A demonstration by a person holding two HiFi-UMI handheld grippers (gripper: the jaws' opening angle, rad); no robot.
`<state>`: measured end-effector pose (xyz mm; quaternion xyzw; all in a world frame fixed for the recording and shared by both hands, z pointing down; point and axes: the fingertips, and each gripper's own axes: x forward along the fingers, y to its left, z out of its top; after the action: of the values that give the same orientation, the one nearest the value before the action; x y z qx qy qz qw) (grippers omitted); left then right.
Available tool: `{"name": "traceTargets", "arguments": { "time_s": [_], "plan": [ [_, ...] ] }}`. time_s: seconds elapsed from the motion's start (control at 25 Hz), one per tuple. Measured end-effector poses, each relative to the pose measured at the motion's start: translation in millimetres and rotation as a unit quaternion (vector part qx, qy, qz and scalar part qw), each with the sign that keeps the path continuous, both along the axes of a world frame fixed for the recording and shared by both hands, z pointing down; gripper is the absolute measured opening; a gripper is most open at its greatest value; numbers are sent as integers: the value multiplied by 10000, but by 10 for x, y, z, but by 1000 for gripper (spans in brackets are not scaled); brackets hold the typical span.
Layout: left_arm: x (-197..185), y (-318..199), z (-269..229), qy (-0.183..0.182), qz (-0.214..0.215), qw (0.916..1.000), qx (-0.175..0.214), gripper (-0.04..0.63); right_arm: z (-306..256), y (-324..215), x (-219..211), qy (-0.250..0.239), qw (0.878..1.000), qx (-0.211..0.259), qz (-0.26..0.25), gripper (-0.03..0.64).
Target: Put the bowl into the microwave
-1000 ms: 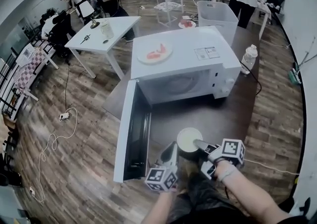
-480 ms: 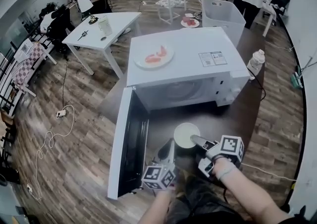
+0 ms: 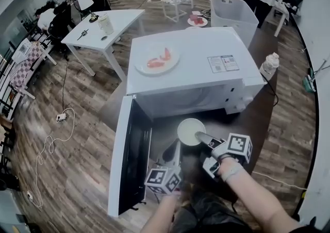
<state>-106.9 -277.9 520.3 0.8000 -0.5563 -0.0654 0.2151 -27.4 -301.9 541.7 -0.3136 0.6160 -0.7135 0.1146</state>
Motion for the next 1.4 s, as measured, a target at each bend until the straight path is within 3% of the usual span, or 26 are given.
{"name": "traceTargets", "arguments": {
  "time_s": [0.76,1.2,1.4],
  "plan": [
    [-90,-513,-105,46,-199,9996,175,0,-94,-651,-235,-37,9991,194,387,135],
    [156,-574,-89,-7,244,9995,178,0,-49,-858,-280,257,9980,219,541,135],
    [166,-640,-99,64,247,9995,196,0,-52,-918,-305,322,9974,217,611,135]
  ]
}}
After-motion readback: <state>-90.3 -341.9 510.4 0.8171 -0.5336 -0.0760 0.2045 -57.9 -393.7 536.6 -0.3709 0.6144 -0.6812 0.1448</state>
